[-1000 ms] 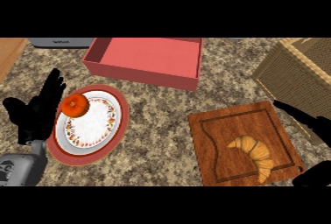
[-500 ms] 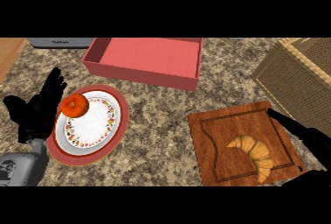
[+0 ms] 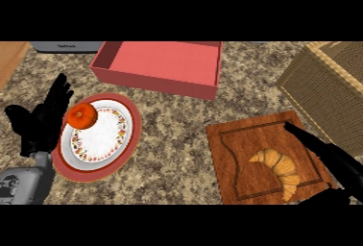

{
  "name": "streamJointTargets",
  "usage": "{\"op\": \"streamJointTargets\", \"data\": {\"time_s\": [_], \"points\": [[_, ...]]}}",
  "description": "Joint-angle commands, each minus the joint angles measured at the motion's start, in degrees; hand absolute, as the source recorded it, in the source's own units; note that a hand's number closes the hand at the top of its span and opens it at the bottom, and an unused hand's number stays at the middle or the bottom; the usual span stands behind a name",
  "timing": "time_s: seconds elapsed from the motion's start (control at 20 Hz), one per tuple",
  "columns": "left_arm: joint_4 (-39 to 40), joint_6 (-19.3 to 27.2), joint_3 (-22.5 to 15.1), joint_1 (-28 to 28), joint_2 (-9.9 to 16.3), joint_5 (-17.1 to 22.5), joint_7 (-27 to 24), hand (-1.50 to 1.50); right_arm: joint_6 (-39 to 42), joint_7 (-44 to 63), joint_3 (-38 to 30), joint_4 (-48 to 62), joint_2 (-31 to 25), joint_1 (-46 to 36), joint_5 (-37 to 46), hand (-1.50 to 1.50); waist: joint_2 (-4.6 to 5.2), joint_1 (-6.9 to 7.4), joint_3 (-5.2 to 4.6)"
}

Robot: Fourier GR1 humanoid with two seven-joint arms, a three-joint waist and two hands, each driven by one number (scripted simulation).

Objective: Pick the croissant from the cutting board and place it in the basket

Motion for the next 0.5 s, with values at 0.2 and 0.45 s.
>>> {"op": "streamJointTargets", "data": {"time_s": [0.2,0.45], "points": [[-0.31,0.32,-0.14,2.68,-4.33,-3.18,-2.44,0.00,2.51,0.51,-1.32,1.41,0.79,-1.55,4.71,-1.50,0.02,0.04,0.00],[-3.30,-3.69,3.19,2.05,-1.80,-1.59,0.86,0.00,-2.14,-1.84,0.53,2.33,4.12,1.59,10.56,-1.50,-0.02,0.00,0.00]]}}
